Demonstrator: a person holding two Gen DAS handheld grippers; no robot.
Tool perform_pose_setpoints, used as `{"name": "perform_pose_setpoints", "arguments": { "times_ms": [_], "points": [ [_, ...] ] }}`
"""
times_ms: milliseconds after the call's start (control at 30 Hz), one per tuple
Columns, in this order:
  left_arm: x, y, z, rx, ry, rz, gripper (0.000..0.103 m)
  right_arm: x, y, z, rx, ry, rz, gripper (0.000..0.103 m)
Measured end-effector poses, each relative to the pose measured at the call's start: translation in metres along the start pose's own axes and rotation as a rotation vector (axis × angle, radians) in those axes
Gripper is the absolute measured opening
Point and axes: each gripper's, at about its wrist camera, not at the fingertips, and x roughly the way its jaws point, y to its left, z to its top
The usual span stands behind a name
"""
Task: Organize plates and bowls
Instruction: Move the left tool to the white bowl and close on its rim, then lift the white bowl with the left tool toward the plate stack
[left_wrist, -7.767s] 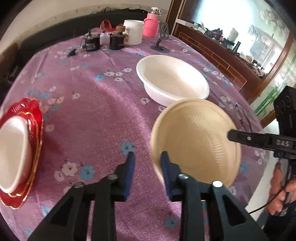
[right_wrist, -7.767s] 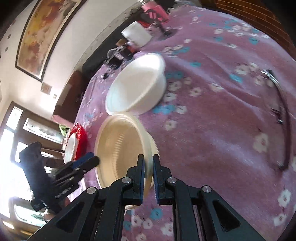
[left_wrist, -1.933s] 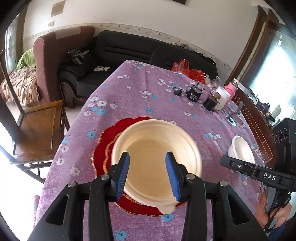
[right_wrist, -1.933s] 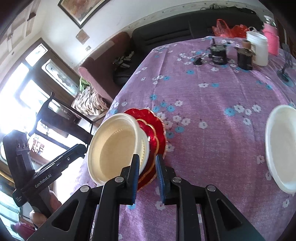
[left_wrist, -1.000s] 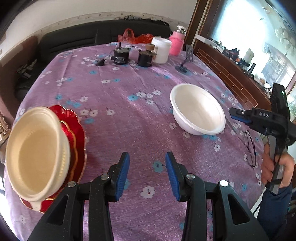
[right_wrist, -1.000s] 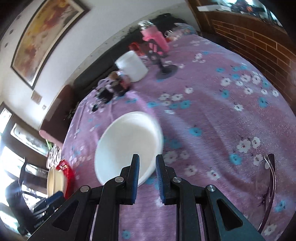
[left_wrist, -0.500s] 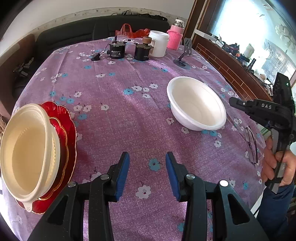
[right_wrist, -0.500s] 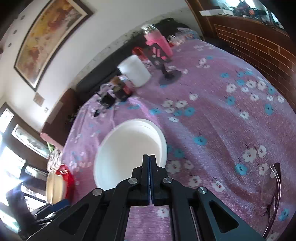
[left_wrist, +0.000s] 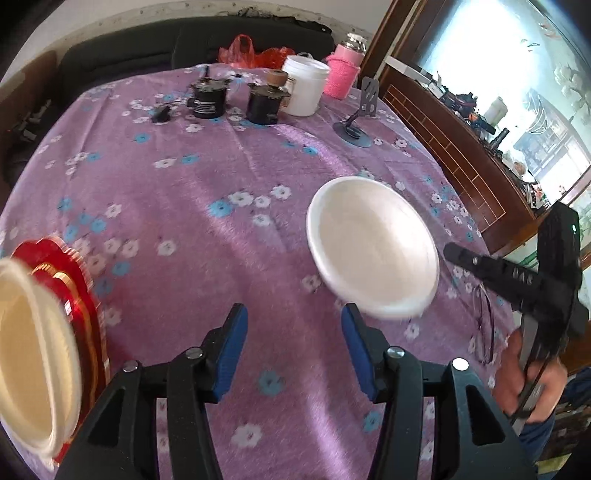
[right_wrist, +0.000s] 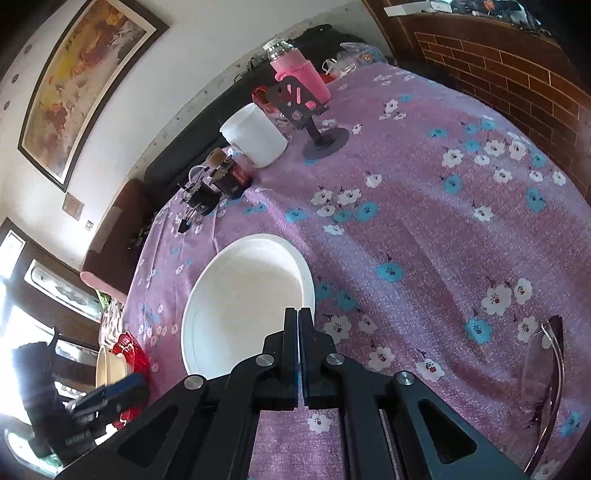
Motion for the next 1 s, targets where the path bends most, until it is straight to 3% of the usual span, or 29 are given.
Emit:
{"name": "perform_pose_setpoints", "arguments": {
  "times_ms": [167,233,267,367,500,567,600,667,800,1000],
  "points": [
    [0.026,0.005,0.024,-0.067,0.053,-0.018,0.054,0.006,-0.006,0.004,0.017,0.018,0.006,0.002],
    [0.034,0.007,0.031,-0.096,0.071,-0.038,0.059,0.009,-0.009,0.004,0.026,0.027,0.019,0.004],
    [0.038,0.007,0.034,-0.104,0.078,-0.037,0.059,0.01,-0.01,0.004,0.029,0.028,0.016,0.01],
    [0.045,0.006,0.04,-0.107,0.081,-0.029,0.06,0.009,-0.013,0.005,0.032,0.011,0.023,0.042],
    [0.053,0.001,0.047,-0.091,0.074,-0.014,0.058,0.009,-0.018,0.007,0.043,0.011,0.056,0.042],
    [0.059,0.0,0.051,-0.098,0.076,-0.026,0.047,0.013,-0.019,0.007,0.05,0.024,0.06,0.042],
    [0.062,-0.001,0.052,-0.098,0.081,-0.032,0.037,0.016,-0.02,0.007,0.053,0.028,0.066,0.038],
    [0.069,-0.003,0.055,-0.105,0.094,-0.043,0.032,0.019,-0.022,0.007,0.062,0.036,0.067,0.033],
    [0.078,-0.007,0.055,-0.106,0.104,-0.064,0.012,0.024,-0.022,0.004,0.062,0.052,0.087,0.015],
    [0.067,-0.015,0.049,-0.068,0.071,-0.043,0.011,0.017,-0.018,-0.002,0.048,0.039,0.088,0.011]
  ]
}}
